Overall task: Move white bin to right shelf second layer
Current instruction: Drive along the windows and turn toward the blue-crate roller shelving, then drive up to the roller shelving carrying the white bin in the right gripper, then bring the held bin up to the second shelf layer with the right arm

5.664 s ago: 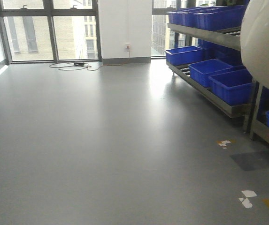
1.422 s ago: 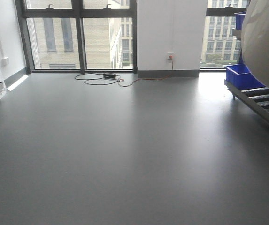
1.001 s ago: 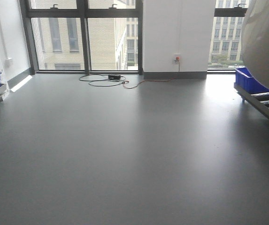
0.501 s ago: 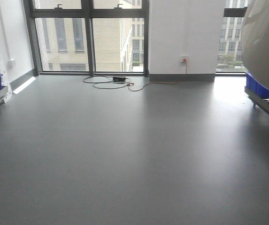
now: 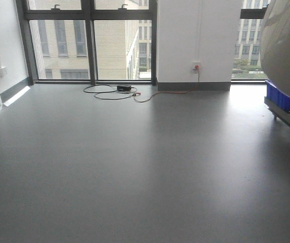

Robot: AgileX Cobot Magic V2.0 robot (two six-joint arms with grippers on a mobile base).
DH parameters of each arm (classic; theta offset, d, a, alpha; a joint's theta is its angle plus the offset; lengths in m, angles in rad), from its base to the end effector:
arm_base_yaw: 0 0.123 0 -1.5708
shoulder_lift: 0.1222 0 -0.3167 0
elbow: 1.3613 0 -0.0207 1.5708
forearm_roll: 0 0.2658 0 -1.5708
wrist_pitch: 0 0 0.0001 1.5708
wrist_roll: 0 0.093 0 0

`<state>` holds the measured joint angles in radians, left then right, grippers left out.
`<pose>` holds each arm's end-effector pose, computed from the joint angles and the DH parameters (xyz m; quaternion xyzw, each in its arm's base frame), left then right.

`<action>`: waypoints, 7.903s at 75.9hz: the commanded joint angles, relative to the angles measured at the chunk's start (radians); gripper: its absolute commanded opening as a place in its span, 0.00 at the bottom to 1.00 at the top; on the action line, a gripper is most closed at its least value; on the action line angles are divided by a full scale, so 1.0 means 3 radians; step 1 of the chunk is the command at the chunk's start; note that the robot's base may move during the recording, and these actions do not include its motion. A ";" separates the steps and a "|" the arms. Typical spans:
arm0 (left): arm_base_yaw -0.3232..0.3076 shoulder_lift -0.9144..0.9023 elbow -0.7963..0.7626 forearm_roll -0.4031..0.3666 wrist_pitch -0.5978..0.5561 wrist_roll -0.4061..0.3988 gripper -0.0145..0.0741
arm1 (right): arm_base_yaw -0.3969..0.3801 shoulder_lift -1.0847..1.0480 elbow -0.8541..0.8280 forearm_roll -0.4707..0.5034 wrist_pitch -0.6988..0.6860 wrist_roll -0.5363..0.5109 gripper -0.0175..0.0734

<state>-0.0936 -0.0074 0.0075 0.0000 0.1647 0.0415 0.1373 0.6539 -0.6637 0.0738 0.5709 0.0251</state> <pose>0.0409 -0.0038 0.1957 0.0495 0.7323 -0.0177 0.6790 0.1176 0.0200 0.3488 -0.0317 0.8523 0.0753 0.5166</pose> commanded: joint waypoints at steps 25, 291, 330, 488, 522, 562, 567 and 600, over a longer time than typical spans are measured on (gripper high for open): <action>-0.0015 -0.0047 0.0123 0.0000 -0.0291 -0.0010 0.26 | -0.0016 -0.0008 -0.0105 0.0011 -0.0316 0.0001 0.25; -0.0015 -0.0047 0.0123 0.0000 -0.0291 -0.0010 0.26 | -0.0016 -0.0002 -0.0105 0.0011 -0.0316 0.0001 0.25; -0.0015 -0.0047 0.0123 0.0000 -0.0291 -0.0010 0.26 | -0.0016 -0.0002 -0.0105 0.0011 -0.0316 0.0001 0.25; -0.0015 -0.0047 0.0123 0.0000 -0.0291 -0.0010 0.26 | -0.0016 -0.0002 -0.0105 0.0011 -0.0316 0.0001 0.25; -0.0015 -0.0047 0.0123 0.0000 -0.0291 -0.0010 0.26 | -0.0016 0.0028 -0.0105 0.0011 -0.0302 0.0001 0.25; -0.0015 -0.0047 0.0123 0.0000 -0.0291 -0.0010 0.26 | -0.0016 0.0031 -0.0105 0.0011 -0.0306 0.0001 0.25; -0.0015 -0.0047 0.0123 0.0000 -0.0291 -0.0010 0.26 | -0.0016 0.0031 -0.0105 0.0011 -0.0306 0.0001 0.25; -0.0015 -0.0047 0.0123 0.0000 -0.0291 -0.0010 0.26 | -0.0016 0.0031 -0.0105 0.0011 -0.0306 0.0001 0.25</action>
<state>-0.0936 -0.0074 0.0075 0.0000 0.1647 0.0415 0.1373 0.6622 -0.6637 0.0738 0.5726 0.0251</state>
